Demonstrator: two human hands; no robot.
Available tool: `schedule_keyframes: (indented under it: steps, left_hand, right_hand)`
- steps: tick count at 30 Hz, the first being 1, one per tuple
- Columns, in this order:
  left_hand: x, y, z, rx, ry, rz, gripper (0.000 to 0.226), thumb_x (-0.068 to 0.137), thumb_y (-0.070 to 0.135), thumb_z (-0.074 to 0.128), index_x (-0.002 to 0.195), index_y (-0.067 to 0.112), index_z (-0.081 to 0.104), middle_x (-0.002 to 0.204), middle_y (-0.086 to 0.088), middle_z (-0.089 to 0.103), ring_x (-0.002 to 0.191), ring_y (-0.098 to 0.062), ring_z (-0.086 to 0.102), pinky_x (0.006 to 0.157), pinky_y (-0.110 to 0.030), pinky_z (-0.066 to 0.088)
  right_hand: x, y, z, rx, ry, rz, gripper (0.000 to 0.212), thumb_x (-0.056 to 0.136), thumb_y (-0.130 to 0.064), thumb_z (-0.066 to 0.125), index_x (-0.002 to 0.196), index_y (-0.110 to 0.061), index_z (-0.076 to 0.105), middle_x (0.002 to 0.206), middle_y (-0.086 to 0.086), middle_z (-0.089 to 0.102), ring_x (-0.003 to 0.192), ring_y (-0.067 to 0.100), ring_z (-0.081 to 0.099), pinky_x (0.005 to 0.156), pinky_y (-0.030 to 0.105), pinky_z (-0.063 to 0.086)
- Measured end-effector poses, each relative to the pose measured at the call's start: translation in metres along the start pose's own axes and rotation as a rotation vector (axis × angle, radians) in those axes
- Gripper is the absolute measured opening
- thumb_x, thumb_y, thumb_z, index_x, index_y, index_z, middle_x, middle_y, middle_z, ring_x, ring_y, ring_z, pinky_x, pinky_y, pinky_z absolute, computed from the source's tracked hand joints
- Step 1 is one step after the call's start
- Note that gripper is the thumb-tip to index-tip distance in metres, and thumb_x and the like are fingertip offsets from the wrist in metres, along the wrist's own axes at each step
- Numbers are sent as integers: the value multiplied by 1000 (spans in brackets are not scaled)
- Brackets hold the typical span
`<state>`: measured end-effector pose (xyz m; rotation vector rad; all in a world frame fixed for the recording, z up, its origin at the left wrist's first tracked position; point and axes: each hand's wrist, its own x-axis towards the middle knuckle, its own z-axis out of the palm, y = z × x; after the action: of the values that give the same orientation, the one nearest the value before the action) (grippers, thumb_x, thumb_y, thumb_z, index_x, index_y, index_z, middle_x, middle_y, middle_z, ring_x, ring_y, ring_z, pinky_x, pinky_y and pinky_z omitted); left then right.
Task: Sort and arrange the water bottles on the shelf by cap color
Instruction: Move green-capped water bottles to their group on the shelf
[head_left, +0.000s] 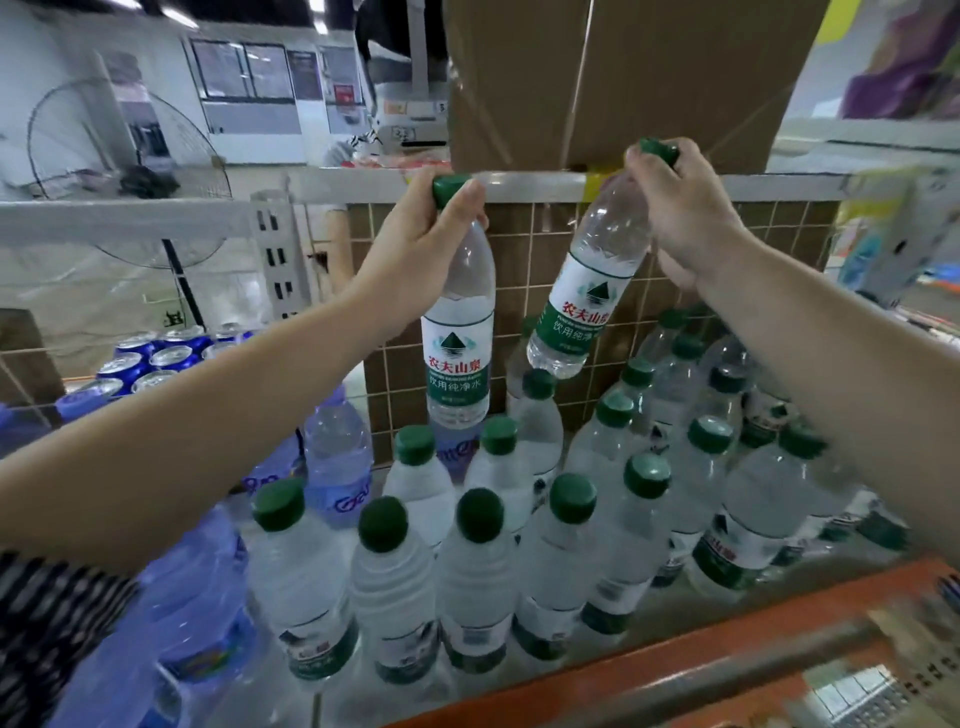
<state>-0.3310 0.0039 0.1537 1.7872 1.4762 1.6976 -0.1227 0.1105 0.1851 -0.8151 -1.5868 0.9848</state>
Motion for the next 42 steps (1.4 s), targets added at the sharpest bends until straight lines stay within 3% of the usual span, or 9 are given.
schedule_keyframes:
  steps: [2,5,7,13,21,24,29,36,42]
  left_hand:
    - [10,4,18,56,15,3,14,83,68,46,80,57,54,85,-5,62,75,-16,61,78,-49,54]
    - [26,7,45,89,33,-4,20,86,66,44,85,48,53,84,-1,59,71,-6,56,67,-30,49]
    - [34,7,62,104,19,-17,24,90,62,44,92,40,51,88,0,59,73,-6,54,68,-26,45]
    - [45,-4,106,40,13,-102,15,101,43,44,99,30,52,91,3,61,82,-10,54,78,-30,43]
    - [34,-32,139,124,-67,-295,30,100,46,43,115,22,52,111,-9,62,93,-14,54,84,-31,43]
    - [31,-43,143,175,-120,-370,34,100,48,41,119,21,51,114,-7,61,104,-22,56,91,-36,44]
    - [25,-57,143,236,-297,-459,33,102,46,40,120,21,54,117,-1,59,112,-20,53,89,-28,43]
    - [23,-67,144,318,-567,-585,24,98,37,54,117,22,56,116,-15,61,106,-35,60,96,-52,50]
    - [30,-63,141,383,-664,-576,23,96,33,58,116,22,56,104,-5,61,89,-20,61,86,-37,54]
  right_hand:
    - [12,1,-18,-10,-3,-10,14,100,-34,51,108,-23,49,88,-7,60,74,3,59,64,18,47]
    - [32,9,-40,-77,-47,-24,18,99,-39,51,109,-24,49,94,-4,61,84,10,59,71,25,46]
    - [44,17,-51,-100,-96,-27,24,98,-42,50,113,-23,48,101,0,61,91,14,60,76,28,48]
    - [67,56,-71,-165,-239,8,24,100,-42,47,111,-21,48,102,5,62,96,20,63,88,41,53]
    - [72,121,-80,-563,-503,113,40,98,-42,53,120,-9,49,102,8,62,83,17,58,69,34,50]
    - [76,134,-81,-715,-621,151,46,97,-45,54,122,-6,53,105,11,63,88,22,61,75,38,51]
    - [73,152,-77,-880,-730,118,36,96,-41,55,110,-8,54,105,10,59,86,21,55,61,30,39]
    - [75,159,-76,-833,-784,165,49,93,-46,60,115,-3,57,105,14,64,94,27,61,72,32,43]
    - [66,143,-70,-883,-691,-142,46,97,-44,52,128,-10,56,122,7,61,98,15,54,78,29,43]
